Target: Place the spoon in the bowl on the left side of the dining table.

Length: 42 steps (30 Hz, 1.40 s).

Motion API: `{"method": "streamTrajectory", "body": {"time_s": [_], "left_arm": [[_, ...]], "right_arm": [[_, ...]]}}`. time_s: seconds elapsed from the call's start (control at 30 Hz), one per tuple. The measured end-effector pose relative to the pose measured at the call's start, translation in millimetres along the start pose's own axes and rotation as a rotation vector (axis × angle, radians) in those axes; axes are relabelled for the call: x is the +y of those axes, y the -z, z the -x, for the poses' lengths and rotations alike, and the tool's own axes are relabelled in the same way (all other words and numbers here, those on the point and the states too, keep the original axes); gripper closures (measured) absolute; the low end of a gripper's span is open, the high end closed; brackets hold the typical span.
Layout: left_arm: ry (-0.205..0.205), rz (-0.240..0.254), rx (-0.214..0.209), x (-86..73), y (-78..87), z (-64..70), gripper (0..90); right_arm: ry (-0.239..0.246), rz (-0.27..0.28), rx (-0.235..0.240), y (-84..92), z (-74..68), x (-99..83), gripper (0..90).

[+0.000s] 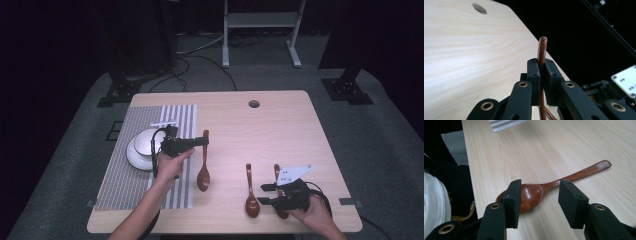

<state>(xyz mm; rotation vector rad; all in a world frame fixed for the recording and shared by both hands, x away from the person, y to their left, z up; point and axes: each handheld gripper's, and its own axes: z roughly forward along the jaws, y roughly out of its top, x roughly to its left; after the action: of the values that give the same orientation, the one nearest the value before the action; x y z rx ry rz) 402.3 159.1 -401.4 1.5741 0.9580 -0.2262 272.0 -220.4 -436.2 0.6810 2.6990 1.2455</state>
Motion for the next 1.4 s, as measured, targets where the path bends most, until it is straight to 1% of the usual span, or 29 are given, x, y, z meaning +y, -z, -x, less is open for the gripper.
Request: {"method": "streamTrajectory", "body": {"time_s": [0.1, 0.13, 0.2, 0.27, 0.33, 0.37, 0.5, 0.57, 0.63, 0.7, 0.93, 0.97, 1.07, 1.13, 1.17, 1.23, 1.37, 1.4], "left_arm": [[-0.011, 0.019, 0.019, 10.2, 7.8, -1.0, 84.3], [-0.016, 0.03, 0.031, 16.1, 13.0, -1.5, 84.3], [-0.016, 0.038, 0.036, 18.8, 15.3, -1.7, 84.2], [-0.017, 0.049, 0.045, 23.7, 19.9, -2.4, 84.3], [-0.027, 0.058, 0.061, 30.5, 27.5, -3.4, 84.3], [-0.027, 0.058, 0.061, 30.5, 27.5, -3.4, 84.3], [-0.034, 0.078, 0.079, 38.3, 37.6, -5.0, 84.2], [-0.03, 0.093, 0.088, 41.8, 42.6, -5.9, 84.3], [-0.028, 0.106, 0.1, 45.2, 47.1, -7.0, 84.3], [-0.032, 0.107, 0.115, 48.1, 51.5, -9.2, 84.3], [-0.017, 0.142, 0.153, 57.9, 67.8, -16.9, 84.3], [-0.023, 0.142, 0.16, 59.3, 70.7, -18.0, 84.3], [-0.016, 0.164, 0.173, 62.4, 79.8, -19.5, 84.3], [-0.021, 0.173, 0.184, 64.2, 86.5, -21.6, 84.2], [-0.013, 0.179, 0.188, 64.9, 89.4, -22.4, 84.3], [-0.01, 0.187, 0.201, 66.1, 95.4, -25.6, 84.3], [0.011, 0.214, 0.216, 67.0, 105.3, -32.0, 84.3], [0.018, 0.222, 0.214, 66.9, 107.3, -33.5, 84.3]], "right_arm": [[-0.008, 0.007, -0.005, 3.5, 1.5, -1.9, 51.9], [-0.015, 0.011, -0.01, 5.9, 2.2, -2.8, 51.6], [-0.015, 0.015, -0.012, 6.9, 2.9, -3.4, 51.6], [-0.028, 0.022, -0.004, 8.3, 3.9, -4.1, 51.5], [-0.03, 0.02, -0.004, 9.5, 5.0, -4.6, 51.4], [-0.03, 0.02, -0.004, 9.5, 5.0, -4.6, 51.4], [-0.034, 0.022, -0.009, 11.6, 5.6, -4.7, 51.3], [-0.035, 0.026, -0.01, 12.9, 6.5, -5.1, 51.2], [-0.04, 0.025, -0.011, 13.8, 6.7, -5.6, 51.2], [-0.041, 0.024, -0.011, 14.2, 7.2, -6.4, 51.1], [-0.049, 0.026, -0.013, 15.7, 8.1, -8.4, 51.1], [-0.05, 0.026, -0.013, 16.0, 8.3, -8.5, 51.1], [-0.05, 0.027, -0.014, 16.7, 8.0, -9.6, 51.0], [-0.054, 0.025, -0.014, 17.1, 8.0, -10.1, 51.1], [-0.055, 0.024, -0.014, 17.3, 8.3, -10.6, 51.1], [-0.059, 0.025, -0.014, 17.6, 8.7, -11.4, 51.1], [-0.06, 0.029, -0.016, 18.3, 8.8, -11.5, 51.1], [-0.062, 0.029, -0.016, 18.5, 8.8, -11.3, 51.0]]}}
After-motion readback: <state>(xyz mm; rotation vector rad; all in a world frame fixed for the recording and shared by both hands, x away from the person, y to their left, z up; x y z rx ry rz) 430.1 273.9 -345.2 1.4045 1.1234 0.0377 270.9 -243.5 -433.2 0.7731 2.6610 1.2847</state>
